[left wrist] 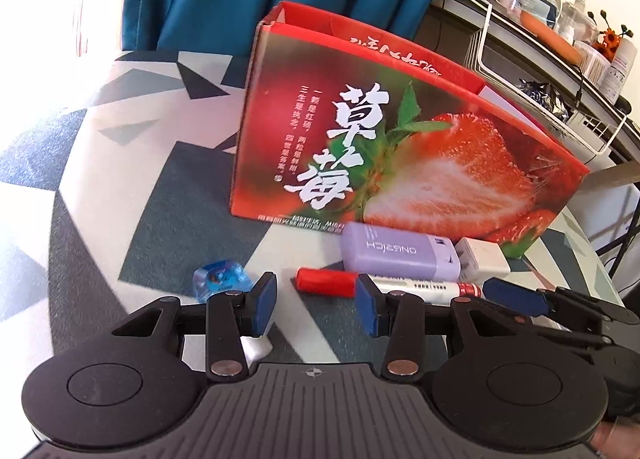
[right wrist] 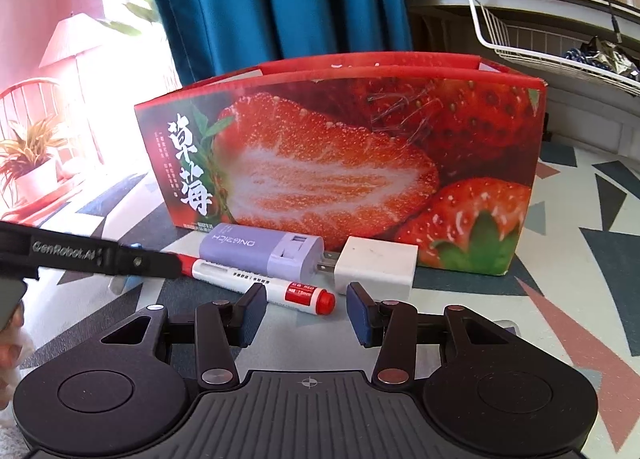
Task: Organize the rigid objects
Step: 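Grasp the white red-capped marker with the left gripper and lift it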
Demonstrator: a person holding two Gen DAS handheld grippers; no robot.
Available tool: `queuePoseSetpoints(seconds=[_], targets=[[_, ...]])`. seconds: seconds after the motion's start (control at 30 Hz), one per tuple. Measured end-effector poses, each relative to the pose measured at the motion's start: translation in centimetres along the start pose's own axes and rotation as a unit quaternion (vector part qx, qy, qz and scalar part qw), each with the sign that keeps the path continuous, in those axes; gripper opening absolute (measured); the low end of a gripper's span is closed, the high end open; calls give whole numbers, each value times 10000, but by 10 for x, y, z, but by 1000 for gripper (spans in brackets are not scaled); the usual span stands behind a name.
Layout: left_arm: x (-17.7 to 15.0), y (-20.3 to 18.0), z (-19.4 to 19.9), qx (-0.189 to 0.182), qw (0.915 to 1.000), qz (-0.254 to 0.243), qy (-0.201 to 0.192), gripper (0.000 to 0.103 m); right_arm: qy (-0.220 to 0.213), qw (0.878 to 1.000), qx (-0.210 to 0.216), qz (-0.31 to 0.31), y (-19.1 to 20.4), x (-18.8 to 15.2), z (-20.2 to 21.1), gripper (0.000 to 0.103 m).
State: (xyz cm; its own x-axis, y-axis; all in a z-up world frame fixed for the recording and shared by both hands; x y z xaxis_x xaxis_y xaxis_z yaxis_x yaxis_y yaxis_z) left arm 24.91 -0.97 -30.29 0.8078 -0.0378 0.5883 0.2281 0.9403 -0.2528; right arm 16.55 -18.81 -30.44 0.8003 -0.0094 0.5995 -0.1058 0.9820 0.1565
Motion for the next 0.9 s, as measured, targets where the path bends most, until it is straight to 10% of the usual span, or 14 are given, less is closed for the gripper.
queuePoseSetpoints(seconds=[0.9], targets=[[-4, -17, -9, -54, 9993, -354, -73, 46, 164, 9997, -164, -69, -3, 1, -6, 33]])
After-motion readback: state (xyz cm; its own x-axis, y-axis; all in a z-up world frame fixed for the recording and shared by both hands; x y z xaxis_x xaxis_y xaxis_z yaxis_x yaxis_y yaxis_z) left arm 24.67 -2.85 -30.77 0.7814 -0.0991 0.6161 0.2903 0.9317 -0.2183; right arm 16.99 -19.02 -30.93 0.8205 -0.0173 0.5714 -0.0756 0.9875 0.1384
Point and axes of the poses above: each gripper's, at about its wrist camera, not at the fingertips, and z roughly against the way its jaws point, y to its left, x to its top, the point moved 4 cm from there along -z, roughly the way its jaws point, and after that the axes turned 10 degrees about y, right-handed, at the moved point
